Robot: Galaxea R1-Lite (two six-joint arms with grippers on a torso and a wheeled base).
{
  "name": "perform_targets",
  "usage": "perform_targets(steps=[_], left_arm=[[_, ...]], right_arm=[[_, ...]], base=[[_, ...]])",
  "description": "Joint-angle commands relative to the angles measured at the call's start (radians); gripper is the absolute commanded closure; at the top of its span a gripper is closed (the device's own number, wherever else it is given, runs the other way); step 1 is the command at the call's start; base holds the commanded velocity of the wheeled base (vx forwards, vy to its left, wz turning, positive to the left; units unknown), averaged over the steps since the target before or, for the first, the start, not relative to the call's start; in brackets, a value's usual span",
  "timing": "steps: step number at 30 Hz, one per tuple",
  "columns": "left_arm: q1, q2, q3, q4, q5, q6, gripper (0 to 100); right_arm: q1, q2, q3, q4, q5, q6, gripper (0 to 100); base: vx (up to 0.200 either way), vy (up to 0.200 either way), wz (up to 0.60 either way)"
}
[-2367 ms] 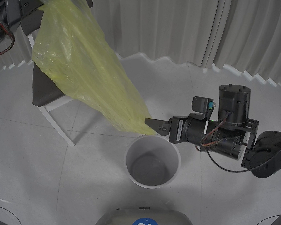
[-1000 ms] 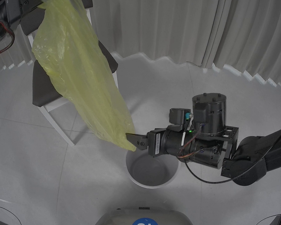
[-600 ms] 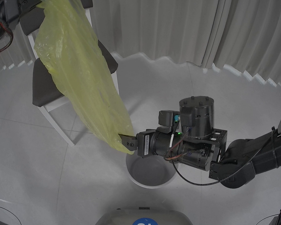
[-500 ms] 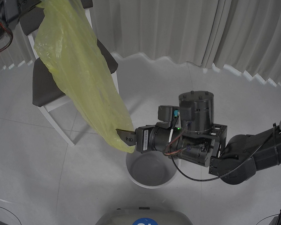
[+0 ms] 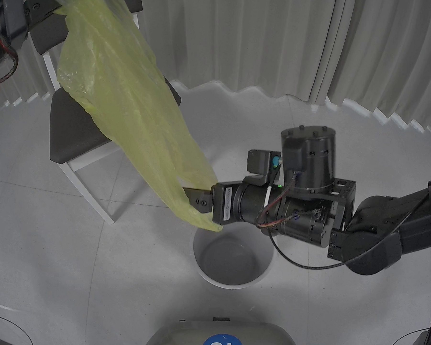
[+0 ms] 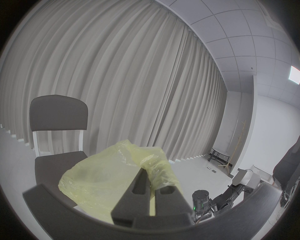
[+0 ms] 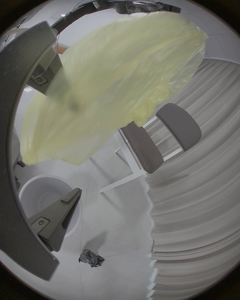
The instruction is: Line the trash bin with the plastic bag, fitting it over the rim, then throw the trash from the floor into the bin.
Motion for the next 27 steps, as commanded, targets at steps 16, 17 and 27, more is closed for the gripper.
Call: perform_targets(steps=[16, 17, 27], left_arm=[[0.000, -0.006, 0.015, -0.013, 0.000, 0.001, 100], [0.000, -0.006, 0.017, -0.013, 0.000, 0.001, 100], [0.001, -0.006, 0.021, -0.013, 0.000, 0.001, 100]], right_arm=[[0.004, 0.031, 0.154, -0.074, -0.004, 0.004, 0], [0.004, 0.031, 0.161, -0.079, -0.004, 0.004, 0], [0.001, 0.028, 0.196, -0.089, -0.004, 0.005, 0]], base=[[0.000, 0.000, 0.00], [0.000, 0.000, 0.00], [0.000, 0.000, 0.00]])
